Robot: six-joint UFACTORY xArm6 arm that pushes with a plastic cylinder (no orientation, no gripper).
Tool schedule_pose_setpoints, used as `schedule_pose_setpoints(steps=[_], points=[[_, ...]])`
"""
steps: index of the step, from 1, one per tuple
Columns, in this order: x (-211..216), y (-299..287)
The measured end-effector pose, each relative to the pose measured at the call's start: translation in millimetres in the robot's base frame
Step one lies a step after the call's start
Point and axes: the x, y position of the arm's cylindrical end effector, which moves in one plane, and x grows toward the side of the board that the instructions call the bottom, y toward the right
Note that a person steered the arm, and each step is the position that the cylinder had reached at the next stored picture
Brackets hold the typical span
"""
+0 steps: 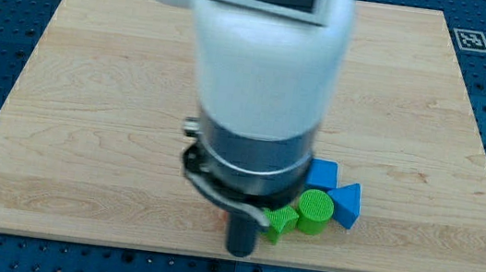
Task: Slightly push the green star upwards of the board
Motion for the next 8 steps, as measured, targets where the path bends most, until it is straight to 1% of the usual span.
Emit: schedule_pose_setpoints(steps=[3, 5, 8], points=[[-1.1, 27.1], [-1.7, 32.7], [-25.2, 37.7]])
